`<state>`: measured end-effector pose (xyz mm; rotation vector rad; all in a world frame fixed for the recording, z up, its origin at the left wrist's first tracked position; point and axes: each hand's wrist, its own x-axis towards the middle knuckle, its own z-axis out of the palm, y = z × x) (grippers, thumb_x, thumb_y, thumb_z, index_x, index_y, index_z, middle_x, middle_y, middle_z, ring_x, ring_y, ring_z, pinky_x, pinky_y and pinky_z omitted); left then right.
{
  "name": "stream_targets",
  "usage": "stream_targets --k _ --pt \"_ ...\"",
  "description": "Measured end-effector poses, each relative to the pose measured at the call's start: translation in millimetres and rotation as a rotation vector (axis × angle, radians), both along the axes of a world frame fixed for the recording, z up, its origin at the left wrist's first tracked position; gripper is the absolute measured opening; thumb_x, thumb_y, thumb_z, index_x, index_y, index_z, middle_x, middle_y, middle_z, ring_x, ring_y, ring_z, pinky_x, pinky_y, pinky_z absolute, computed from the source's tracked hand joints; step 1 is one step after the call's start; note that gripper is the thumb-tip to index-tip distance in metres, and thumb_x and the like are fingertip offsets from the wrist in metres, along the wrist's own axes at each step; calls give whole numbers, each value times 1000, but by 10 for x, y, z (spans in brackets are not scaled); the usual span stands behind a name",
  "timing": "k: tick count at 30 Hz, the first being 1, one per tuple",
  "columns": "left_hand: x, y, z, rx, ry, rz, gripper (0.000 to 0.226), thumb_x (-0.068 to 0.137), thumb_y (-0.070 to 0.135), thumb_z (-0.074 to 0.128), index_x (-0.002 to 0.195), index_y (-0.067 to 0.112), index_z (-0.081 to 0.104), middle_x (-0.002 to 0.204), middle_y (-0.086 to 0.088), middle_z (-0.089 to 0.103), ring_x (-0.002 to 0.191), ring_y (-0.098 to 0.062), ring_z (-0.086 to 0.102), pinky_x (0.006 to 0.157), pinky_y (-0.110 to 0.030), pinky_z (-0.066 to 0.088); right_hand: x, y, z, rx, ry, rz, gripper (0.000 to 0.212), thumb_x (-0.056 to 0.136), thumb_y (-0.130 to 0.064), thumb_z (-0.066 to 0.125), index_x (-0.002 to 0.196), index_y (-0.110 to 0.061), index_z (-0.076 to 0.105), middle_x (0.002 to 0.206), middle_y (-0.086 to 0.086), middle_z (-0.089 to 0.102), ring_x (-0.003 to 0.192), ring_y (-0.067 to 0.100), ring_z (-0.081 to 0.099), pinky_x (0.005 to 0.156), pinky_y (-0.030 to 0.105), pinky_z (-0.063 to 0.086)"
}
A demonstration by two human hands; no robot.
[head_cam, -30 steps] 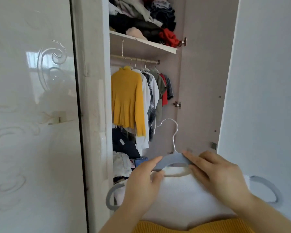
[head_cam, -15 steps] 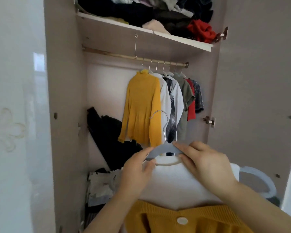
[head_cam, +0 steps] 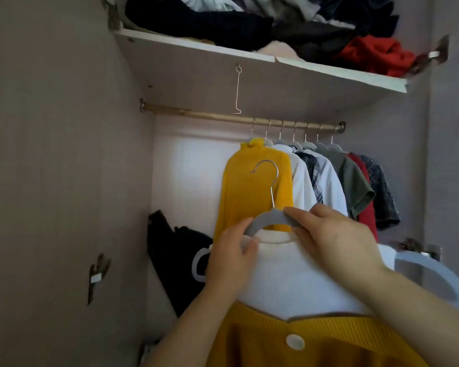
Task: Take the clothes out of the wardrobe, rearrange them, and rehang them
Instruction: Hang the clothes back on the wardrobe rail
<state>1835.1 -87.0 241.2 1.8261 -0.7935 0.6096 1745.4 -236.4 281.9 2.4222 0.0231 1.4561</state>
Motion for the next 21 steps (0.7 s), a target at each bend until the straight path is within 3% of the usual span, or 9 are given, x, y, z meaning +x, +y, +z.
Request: stream_targets --k 5,9,15,19,21 --pt "771 -79 307 53 -55 42 43 91 28 50 134 26 45 132 8 50 122 -12 45 104 -31 37 812 -92 397 34 127 -11 36 98 -31 36 132 -41 37 107 -3 49 101 20 55 60 28 36" --pt "1413 -145 579 123 -128 179 41 89 28 52 130 25 49 129 5 54 116 -13 49 97 -25 37 1583 -149 729 28 122 13 33 97 -22 38 127 -34 44 105 0 48 98 25 56 60 29 37" --pt "2199 -236 1132 154 -226 345 49 87 26 60 133 23 46 134 0 49 122 -17 45 95 -21 33 2602 -297 1468 -18 95 -32 30 90 -10 47 117 -23 52 110 3 50 98 27 57 62 29 36" --pt "2591 -295 1379 173 -279 422 55 90 28 56 140 24 35 142 1 41 126 -14 42 96 -17 31 3057 -375 1908 16 89 -64 35 88 -2 45 118 -18 54 115 6 53 103 29 58 70 30 38" --pt "2752 -316 1432 180 -299 446 54 91 27 53 141 26 33 143 4 38 123 -9 44 89 -10 29 3254 -409 2060 35 77 -81 37 87 1 46 119 -15 57 117 9 55 105 30 59 75 32 44"
